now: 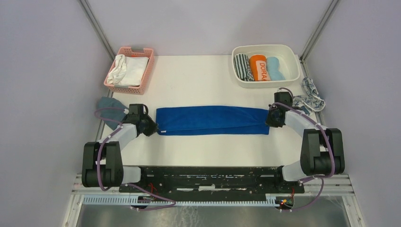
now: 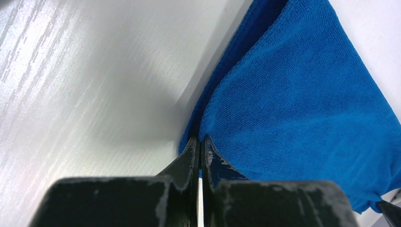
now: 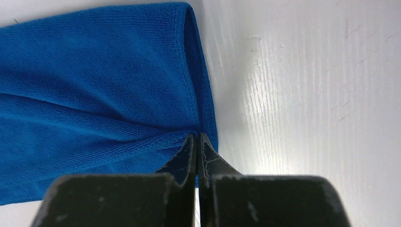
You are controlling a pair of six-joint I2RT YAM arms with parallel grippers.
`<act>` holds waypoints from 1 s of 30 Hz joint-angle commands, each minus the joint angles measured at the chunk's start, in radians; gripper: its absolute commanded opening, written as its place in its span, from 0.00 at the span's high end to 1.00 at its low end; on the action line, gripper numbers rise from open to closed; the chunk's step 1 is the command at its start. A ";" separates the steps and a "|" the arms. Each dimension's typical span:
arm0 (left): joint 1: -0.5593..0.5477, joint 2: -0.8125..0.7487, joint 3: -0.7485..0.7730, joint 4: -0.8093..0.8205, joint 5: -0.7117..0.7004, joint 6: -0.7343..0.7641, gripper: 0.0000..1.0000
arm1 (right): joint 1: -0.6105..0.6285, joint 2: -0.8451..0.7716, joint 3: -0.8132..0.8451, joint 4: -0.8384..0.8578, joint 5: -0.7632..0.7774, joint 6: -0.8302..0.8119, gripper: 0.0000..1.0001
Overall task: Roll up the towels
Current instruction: Fold the towel at the center of the board.
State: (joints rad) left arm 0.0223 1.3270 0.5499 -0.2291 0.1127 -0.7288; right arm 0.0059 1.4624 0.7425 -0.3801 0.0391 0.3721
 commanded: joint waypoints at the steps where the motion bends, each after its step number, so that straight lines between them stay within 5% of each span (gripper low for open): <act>1: 0.008 -0.012 0.035 0.023 -0.014 -0.019 0.97 | -0.003 -0.037 0.065 -0.011 0.038 0.012 1.00; 13: 0.008 -0.141 0.070 -0.094 -0.027 0.025 0.96 | -0.003 -0.167 0.037 -0.078 0.042 0.011 1.00; 30: 0.007 -0.077 -0.041 -0.028 -0.063 -0.021 0.97 | -0.009 -0.011 0.049 -0.170 0.011 0.104 0.96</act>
State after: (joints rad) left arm 0.0223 1.2480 0.5056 -0.2832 0.0952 -0.7292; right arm 0.0044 1.4227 0.7609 -0.5190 0.0368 0.4419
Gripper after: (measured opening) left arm 0.043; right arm 0.046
